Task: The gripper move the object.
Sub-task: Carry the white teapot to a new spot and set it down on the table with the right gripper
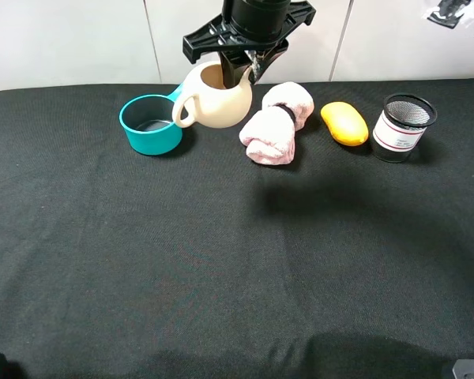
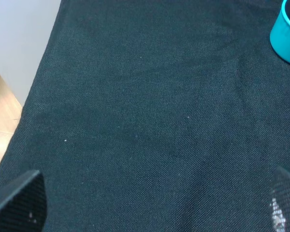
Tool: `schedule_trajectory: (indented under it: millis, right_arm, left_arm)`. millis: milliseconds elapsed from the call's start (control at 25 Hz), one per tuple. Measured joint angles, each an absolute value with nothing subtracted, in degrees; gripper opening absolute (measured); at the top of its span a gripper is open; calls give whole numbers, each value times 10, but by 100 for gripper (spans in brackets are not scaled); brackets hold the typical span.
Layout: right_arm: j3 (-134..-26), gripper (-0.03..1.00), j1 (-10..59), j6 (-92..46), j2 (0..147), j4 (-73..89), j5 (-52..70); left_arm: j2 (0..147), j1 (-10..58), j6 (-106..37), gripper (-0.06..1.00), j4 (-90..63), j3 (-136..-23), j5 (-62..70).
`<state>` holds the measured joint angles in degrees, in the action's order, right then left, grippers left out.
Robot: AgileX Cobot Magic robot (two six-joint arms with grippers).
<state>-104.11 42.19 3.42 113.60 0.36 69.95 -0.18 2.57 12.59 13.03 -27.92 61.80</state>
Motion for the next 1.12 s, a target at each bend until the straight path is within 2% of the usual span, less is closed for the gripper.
schedule_trajectory:
  millis: [480, 1120]
  right_arm:
    - [-1038, 24, 432, 19, 1136, 6, 699]
    - [-1028, 24, 535, 22, 1136, 10, 702]
  left_arm:
    - [-2, 26, 126, 90, 130, -279, 618]
    - [-2, 26, 126, 90, 131, -279, 618]
